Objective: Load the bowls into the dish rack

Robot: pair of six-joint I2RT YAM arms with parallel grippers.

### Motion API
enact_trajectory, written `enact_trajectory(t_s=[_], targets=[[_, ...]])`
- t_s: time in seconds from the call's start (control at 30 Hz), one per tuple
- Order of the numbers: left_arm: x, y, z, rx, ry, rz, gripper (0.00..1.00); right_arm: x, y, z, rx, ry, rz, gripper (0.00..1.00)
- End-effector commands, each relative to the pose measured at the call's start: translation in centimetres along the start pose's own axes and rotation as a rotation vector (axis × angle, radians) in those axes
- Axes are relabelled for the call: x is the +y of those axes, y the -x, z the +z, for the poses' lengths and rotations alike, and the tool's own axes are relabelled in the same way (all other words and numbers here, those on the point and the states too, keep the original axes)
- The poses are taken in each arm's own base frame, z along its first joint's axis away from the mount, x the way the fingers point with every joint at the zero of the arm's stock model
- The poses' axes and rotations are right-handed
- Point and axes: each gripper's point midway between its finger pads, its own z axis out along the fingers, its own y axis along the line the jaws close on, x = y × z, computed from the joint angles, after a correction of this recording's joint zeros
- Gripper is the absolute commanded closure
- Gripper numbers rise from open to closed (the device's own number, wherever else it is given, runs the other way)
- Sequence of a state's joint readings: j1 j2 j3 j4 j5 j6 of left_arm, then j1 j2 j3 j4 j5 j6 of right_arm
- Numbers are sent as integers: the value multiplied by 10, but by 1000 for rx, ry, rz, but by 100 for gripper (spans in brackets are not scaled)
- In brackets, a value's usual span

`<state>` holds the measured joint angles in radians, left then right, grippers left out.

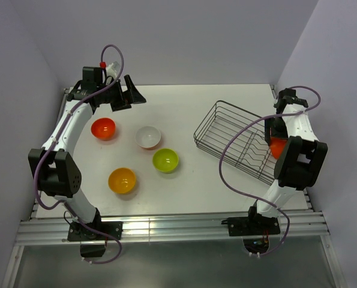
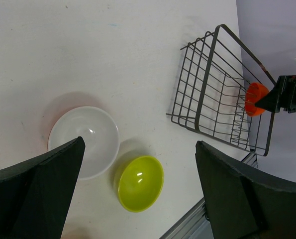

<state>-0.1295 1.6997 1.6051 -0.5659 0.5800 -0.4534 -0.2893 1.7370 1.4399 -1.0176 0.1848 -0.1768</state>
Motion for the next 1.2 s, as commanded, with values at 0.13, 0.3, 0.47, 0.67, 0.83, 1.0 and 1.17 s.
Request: enact_trajectory(t_s=[0.13, 0.3, 0.47, 0.67, 0.83, 1.0, 1.17], targets=[[-14, 11, -12, -44, -38, 54, 1, 18, 23, -4, -73, 63, 34, 10], [-16, 12, -13, -46, -45, 59, 1, 16, 26, -9, -81, 60, 41, 1], [-19, 13, -16, -56, -53, 74, 1, 16, 28, -20, -105, 64, 34, 0], [-22, 14, -19, -67, -61, 86, 0, 9, 42, -44, -169, 60, 32, 0], [-24, 16, -24, -82, -61, 155, 1, 14, 47, -70, -214, 120, 25, 0], [-22, 2, -34, -11, -88, 280, 0, 28, 53, -116, -331, 248, -42, 0], [14, -36, -59, 117, -50, 479, 1, 59, 47, -169, -435, 458, -168, 0]])
